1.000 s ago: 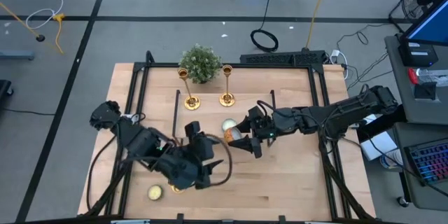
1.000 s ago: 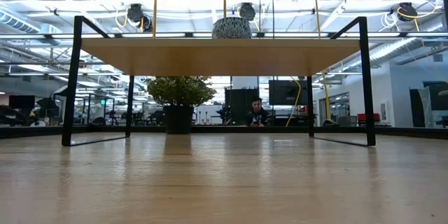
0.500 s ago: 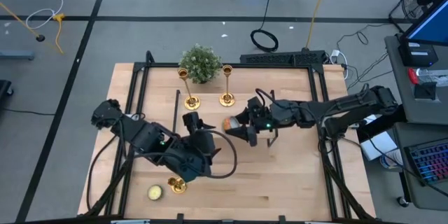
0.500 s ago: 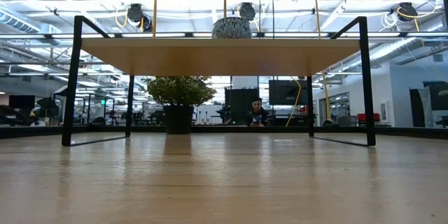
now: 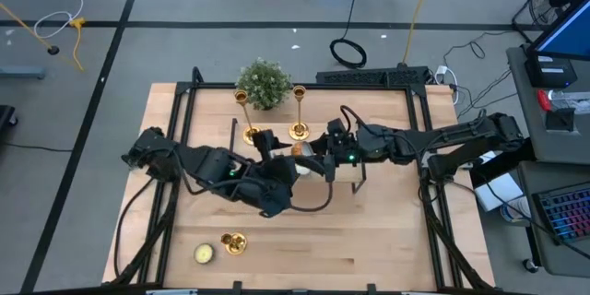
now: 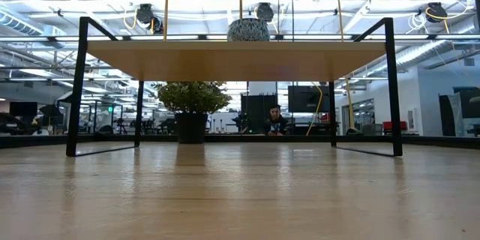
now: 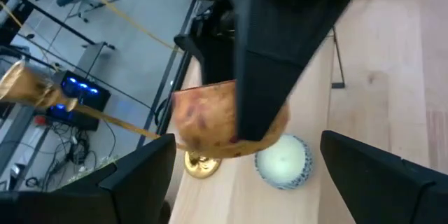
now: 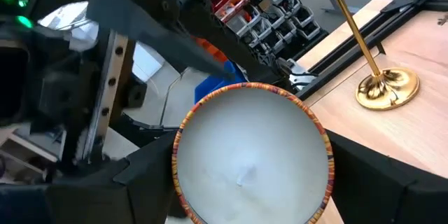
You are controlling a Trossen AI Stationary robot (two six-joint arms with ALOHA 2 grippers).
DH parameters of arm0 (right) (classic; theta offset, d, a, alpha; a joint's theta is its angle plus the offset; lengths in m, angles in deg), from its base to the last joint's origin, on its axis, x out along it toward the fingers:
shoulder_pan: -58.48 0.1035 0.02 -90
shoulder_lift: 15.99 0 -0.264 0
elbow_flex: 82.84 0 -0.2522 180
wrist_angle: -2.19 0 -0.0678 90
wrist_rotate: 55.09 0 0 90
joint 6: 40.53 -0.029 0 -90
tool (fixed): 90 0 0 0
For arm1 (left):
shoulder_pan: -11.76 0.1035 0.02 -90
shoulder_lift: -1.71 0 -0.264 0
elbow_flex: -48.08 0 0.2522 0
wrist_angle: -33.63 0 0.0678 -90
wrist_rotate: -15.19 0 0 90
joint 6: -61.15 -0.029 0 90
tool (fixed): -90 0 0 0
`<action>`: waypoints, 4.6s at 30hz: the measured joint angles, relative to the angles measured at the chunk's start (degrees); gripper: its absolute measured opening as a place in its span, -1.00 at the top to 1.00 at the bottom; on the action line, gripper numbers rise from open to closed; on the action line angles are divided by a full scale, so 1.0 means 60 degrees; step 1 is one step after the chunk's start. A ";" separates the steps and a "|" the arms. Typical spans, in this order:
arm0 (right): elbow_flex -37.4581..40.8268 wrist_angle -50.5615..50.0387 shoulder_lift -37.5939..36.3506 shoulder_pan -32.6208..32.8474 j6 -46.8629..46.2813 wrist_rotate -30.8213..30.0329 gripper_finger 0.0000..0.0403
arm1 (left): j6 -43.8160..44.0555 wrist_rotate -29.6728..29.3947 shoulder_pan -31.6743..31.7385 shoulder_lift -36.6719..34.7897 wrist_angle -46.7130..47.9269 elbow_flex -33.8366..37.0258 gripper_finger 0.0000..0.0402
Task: Stock candles and holders on shelf
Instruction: Align the orange scented candle with the other scented candle on the shelf
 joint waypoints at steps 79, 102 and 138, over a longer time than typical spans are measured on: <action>0.0002 0.0515 0.0127 0.0299 0.0418 -0.0755 -0.50 | -0.0139 0.0351 0.0854 0.0232 -0.0767 0.0233 -0.67; 0.0004 0.0365 0.0171 0.0306 0.0185 -0.0700 -0.50 | 0.1148 0.0792 0.0752 0.0232 -0.0682 0.0240 -0.47; 0.0009 0.0741 -0.0154 0.0383 0.0170 -0.0123 -0.94 | 0.7386 -0.1587 -0.0455 -0.0401 0.1907 0.0226 -0.47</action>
